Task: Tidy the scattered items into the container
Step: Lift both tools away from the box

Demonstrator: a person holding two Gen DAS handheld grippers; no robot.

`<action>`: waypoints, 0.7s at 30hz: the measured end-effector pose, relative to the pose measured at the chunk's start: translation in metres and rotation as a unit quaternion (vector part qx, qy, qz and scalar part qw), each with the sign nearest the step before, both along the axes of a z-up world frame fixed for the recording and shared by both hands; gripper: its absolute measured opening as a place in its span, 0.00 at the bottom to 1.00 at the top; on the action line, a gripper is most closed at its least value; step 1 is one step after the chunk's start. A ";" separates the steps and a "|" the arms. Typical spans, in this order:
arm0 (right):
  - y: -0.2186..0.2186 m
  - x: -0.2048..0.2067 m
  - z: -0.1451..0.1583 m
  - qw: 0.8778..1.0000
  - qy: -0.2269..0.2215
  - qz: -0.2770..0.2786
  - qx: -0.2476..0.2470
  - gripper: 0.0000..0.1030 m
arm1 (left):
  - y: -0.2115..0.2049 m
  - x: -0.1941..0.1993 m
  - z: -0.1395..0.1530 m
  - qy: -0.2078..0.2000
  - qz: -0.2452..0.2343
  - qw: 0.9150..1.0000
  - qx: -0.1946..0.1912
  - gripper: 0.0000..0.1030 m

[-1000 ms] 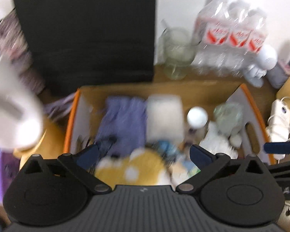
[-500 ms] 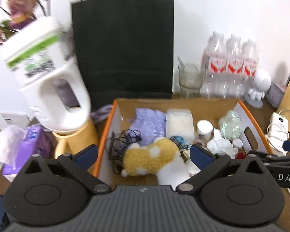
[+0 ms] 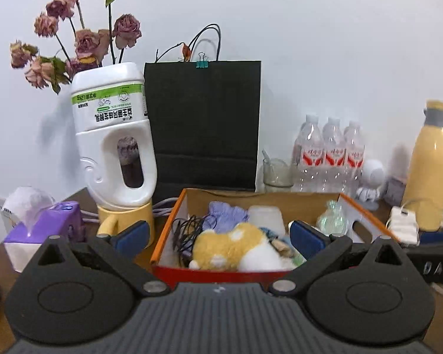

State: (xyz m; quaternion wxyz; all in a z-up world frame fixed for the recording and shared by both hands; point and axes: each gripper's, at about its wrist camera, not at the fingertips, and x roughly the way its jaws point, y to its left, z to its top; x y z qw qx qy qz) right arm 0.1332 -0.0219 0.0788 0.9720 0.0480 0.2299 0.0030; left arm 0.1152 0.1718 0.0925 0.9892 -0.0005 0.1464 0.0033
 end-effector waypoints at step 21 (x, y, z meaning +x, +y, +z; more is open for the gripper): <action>0.009 -0.149 -0.044 0.998 0.018 0.062 0.023 0.94 | 0.010 -0.134 -0.039 0.073 -0.021 0.997 0.014 1.00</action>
